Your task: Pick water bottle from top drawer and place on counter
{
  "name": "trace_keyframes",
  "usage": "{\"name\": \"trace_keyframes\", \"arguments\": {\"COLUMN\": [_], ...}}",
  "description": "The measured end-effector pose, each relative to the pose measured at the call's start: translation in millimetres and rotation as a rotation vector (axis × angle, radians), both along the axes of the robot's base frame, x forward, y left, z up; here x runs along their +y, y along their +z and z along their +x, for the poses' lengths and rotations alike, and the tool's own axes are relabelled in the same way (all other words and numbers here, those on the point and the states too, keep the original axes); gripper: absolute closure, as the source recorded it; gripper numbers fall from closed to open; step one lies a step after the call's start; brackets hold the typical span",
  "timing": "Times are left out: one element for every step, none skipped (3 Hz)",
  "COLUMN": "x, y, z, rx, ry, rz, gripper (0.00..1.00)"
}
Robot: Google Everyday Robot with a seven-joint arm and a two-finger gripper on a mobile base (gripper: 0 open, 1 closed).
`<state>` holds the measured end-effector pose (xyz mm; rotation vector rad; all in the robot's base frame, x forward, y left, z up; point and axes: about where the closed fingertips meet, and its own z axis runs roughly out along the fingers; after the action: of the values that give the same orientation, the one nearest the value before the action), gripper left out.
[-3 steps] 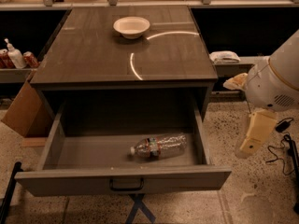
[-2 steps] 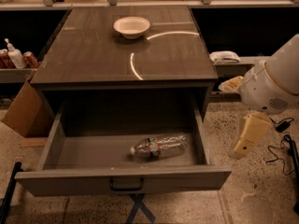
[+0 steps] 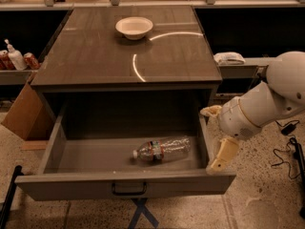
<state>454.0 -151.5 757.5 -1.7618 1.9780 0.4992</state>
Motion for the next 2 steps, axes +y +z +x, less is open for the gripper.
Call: {"name": "trace_keyframes", "arguments": {"x": [0.8,7.8], "y": [-0.2,0.0], "z": [0.4,5.8], "rx": [-0.001,-0.006], "ry": [0.003,0.038], "rz": [-0.001,-0.016], "gripper": [0.00,0.00]}}
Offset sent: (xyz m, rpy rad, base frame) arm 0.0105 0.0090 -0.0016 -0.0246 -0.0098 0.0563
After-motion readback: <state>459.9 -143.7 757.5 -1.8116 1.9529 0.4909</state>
